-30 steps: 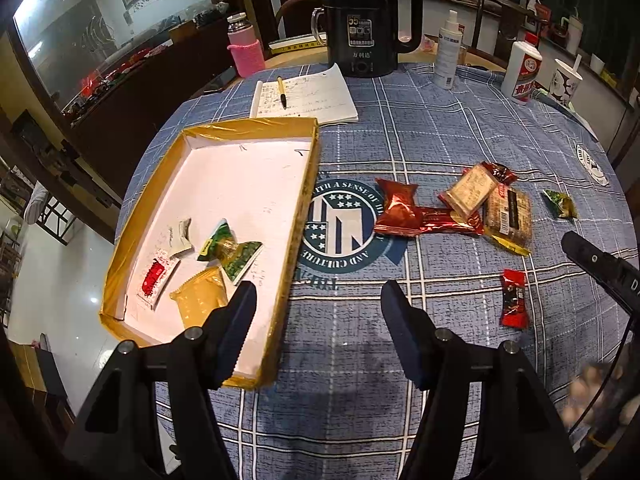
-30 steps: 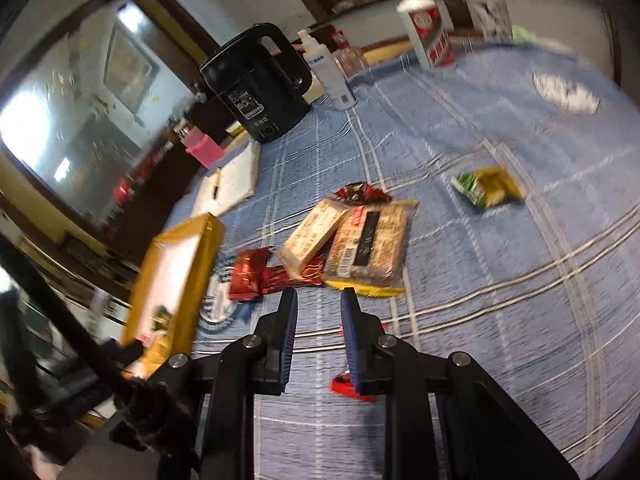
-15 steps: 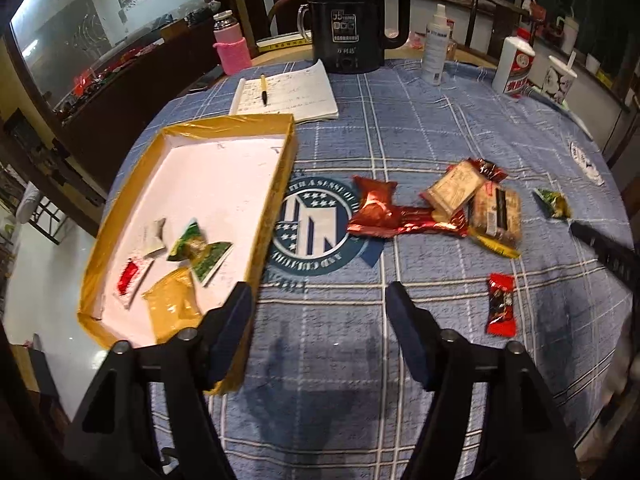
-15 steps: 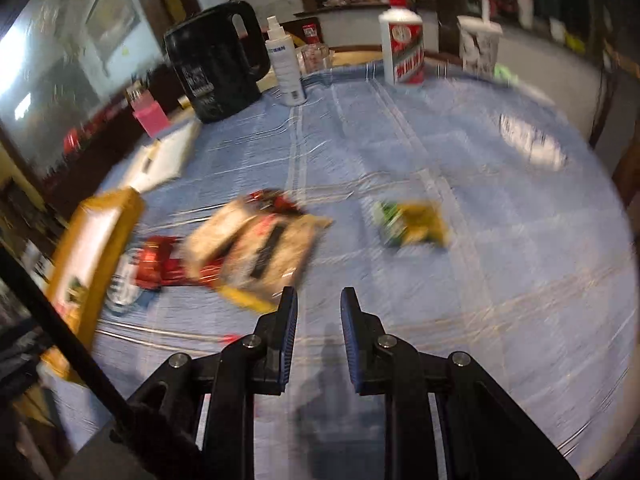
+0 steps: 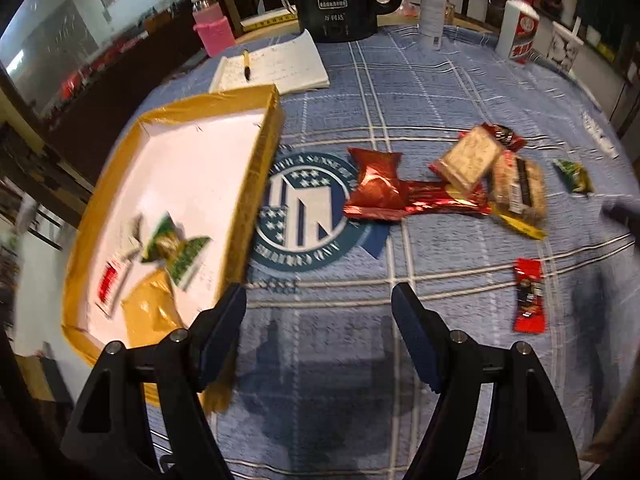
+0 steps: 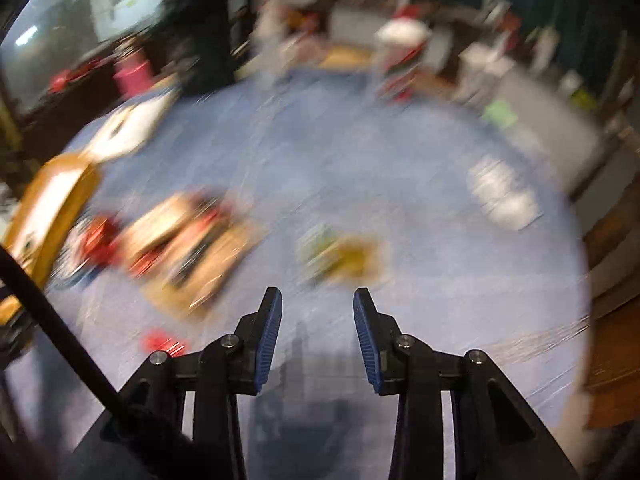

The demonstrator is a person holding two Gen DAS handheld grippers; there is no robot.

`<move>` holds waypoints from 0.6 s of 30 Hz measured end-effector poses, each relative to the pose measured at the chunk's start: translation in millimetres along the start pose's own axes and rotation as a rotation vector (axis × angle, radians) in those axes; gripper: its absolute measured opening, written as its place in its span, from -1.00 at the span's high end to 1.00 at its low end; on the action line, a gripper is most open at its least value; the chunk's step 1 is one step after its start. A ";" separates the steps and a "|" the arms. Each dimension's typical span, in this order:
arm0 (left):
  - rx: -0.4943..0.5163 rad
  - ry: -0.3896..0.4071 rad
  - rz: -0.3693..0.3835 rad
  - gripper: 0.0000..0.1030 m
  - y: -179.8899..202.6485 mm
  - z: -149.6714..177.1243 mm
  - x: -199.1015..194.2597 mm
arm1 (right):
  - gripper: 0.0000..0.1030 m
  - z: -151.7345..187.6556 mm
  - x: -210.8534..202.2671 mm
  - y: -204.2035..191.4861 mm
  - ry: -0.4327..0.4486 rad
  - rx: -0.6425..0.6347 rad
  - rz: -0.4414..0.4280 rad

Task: Organize snacks
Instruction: 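Grasp the red candy pouch with the left tool while the right grasps a red candy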

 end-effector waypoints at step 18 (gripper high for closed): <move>-0.032 -0.072 0.186 0.03 -8.3 -0.2 18.8 | 0.37 35.9 67.1 -90.5 -0.105 0.006 -0.130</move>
Point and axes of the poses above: each gripper's, at about its wrist camera, not at the fingertips, and x roughly the way its jaws point, y to its right, z to its underside, the point moved 6 cm from there along x, roughly the way its jaws point, and after that the axes turned 14 degrees about -z, right-handed, at the moved point
